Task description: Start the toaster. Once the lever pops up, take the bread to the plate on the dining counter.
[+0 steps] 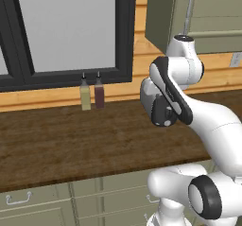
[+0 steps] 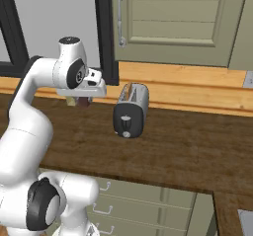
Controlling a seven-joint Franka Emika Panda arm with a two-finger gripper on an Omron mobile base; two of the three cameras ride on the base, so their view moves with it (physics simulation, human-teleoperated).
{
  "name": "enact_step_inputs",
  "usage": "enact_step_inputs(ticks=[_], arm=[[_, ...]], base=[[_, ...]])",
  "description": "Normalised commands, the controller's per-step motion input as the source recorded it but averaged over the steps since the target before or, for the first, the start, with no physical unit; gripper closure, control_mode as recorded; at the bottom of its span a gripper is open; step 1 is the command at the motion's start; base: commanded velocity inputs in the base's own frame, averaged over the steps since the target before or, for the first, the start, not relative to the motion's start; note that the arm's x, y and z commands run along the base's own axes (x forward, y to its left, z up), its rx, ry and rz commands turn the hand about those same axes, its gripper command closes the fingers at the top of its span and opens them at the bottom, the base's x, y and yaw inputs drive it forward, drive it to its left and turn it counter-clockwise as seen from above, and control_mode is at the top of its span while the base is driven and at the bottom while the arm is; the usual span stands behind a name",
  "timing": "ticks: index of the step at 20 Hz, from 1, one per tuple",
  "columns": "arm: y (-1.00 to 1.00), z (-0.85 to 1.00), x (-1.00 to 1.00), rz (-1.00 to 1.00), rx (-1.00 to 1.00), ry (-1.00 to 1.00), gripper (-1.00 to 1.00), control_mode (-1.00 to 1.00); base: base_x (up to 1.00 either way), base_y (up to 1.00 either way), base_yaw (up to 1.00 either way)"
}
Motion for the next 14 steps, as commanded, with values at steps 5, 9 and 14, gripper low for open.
enact_step_inputs(ticks=[5, 9, 14], arm=[[-0.06, -0.04, -0.11, 0.00, 0.00, -0.01, -1.00, -1.00], [-0.58, -0.03, -0.14, 0.00, 0.00, -0.06, -1.00, -1.00], [-0.86, -0.04, -0.02, 0.00, 0.00, -0.06, -1.00, -1.00]], base=[[0.00, 0.00, 0.00], [0.00, 0.00, 0.00], [0.00, 0.00, 0.00]])
